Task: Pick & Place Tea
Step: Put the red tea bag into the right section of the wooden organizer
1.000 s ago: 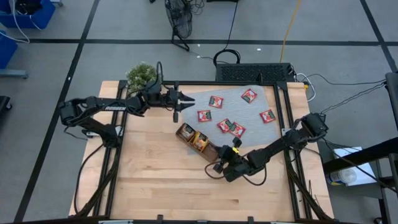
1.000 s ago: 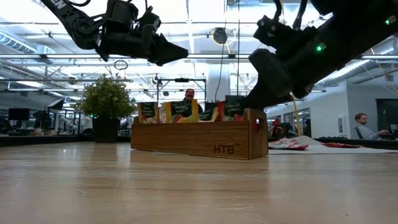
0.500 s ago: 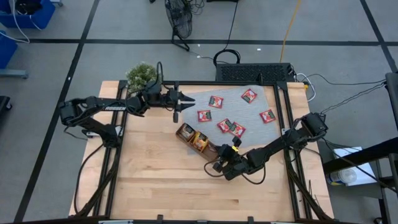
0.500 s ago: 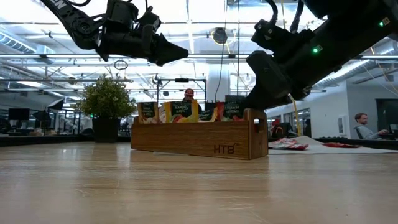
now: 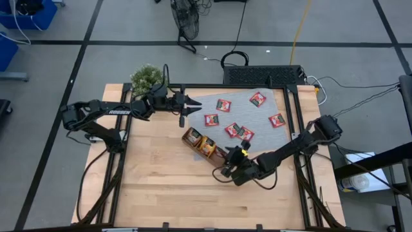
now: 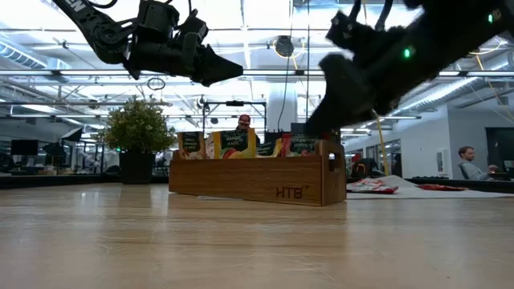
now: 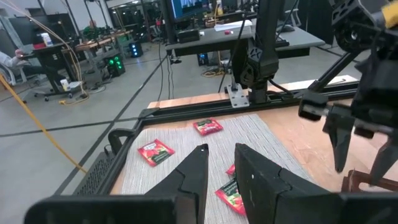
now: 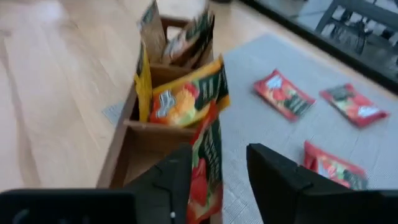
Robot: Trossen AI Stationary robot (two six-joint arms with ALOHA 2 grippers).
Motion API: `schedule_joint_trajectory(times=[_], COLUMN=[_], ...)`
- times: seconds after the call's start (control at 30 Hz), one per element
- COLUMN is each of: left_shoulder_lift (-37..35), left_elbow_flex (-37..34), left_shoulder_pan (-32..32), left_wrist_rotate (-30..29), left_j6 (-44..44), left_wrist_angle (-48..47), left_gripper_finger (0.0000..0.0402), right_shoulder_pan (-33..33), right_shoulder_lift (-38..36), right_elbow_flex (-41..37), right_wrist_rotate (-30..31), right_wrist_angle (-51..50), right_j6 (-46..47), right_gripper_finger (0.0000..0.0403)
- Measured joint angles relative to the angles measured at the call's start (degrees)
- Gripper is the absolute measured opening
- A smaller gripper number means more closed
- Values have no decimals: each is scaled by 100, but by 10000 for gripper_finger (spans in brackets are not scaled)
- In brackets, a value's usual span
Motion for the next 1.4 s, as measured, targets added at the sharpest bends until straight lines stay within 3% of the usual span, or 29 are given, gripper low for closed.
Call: schedule_joint_trajectory(times=[0.27, 0.33, 0.43, 0.6, 0.73, 0.9, 1.03, 1.2, 1.4], left_shoulder_lift=[0, 0, 0, 0, 0, 0, 0, 0, 0], left_elbow_flex=[0, 0, 0, -1, -2, -2, -2, -7, -7], left_shoulder_pan=[0, 0, 0, -2, -4, -7, -9, -4, -9], left_wrist_rotate=[-1, -1, 0, -1, 0, -2, -2, -1, -4], left_j6=[-125, -104, -109, -114, -114, -111, -111, -109, -109], left_wrist_angle=[-13, -46, -39, -33, -35, 13, 9, -1, 15], left_gripper_finger=[86, 86, 86, 86, 86, 86, 86, 86, 86], right_shoulder_pan=[-107, -365, -1038, -2501, -3498, -4124, -4344, -4490, -4620], right_shoulder_lift=[-789, -1059, -1463, -1613, -1316, -641, 148, 983, 1324], right_elbow_flex=[0, 0, 0, 0, 0, 38, 399, 1002, 1528], right_wrist_rotate=[873, 822, 150, -1797, -3560, -5015, -5599, -5753, -5756], right_wrist_angle=[-163, -365, -663, -650, -32, 889, 942, 707, -26], right_j6=[-1496, -1729, -1938, -3081, -3879, -4473, -4658, -4957, -5122], right_gripper_finger=[143, 143, 146, 161, 190, 226, 238, 247, 251])
